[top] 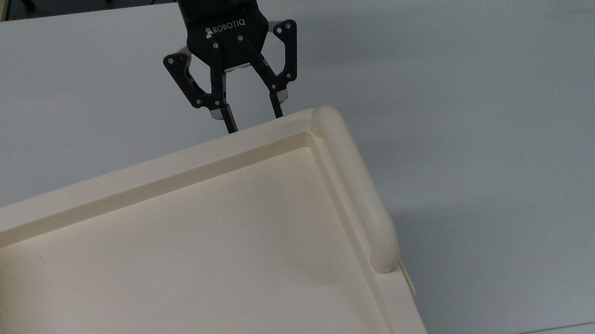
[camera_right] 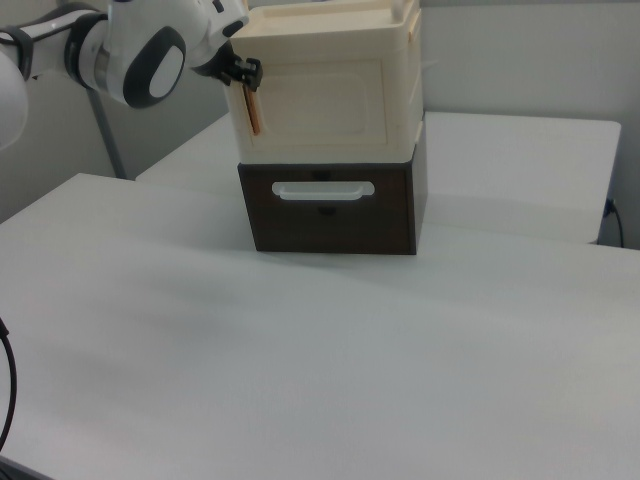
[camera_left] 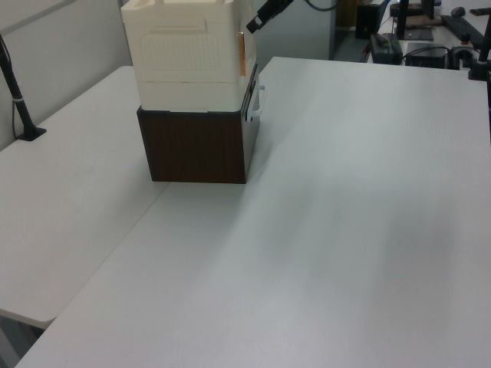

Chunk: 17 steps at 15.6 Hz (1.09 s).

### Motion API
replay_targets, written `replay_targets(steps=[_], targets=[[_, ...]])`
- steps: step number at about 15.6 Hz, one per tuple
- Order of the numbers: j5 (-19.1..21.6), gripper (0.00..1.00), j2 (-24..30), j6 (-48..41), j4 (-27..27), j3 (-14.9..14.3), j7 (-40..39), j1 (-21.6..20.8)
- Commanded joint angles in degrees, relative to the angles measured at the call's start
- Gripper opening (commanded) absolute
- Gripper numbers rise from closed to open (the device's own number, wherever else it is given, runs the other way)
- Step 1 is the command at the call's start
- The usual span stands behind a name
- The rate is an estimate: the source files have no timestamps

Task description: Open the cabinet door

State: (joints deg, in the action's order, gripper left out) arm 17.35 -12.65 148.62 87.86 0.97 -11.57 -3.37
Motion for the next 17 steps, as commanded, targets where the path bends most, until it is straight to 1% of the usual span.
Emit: replay_targets(steps=[1,5,9,12,17], targets=[[0.84,0.47,-0.97,3.33,0.39,0.00,-1.09,-0.85],[0.66,0.46,-2.55,6.85,0.39,0.00,-1.17,-1.47],[0.14,0.46,-3.17,7.91,0.39,0.00,-1.17,-2.08],[-1.00,0.33,-3.17,7.91,0.39,0.00,-1.17,-2.08],[-1.53,0.09,-3.17,7.91,0.47,0.00,-1.35,-2.00]])
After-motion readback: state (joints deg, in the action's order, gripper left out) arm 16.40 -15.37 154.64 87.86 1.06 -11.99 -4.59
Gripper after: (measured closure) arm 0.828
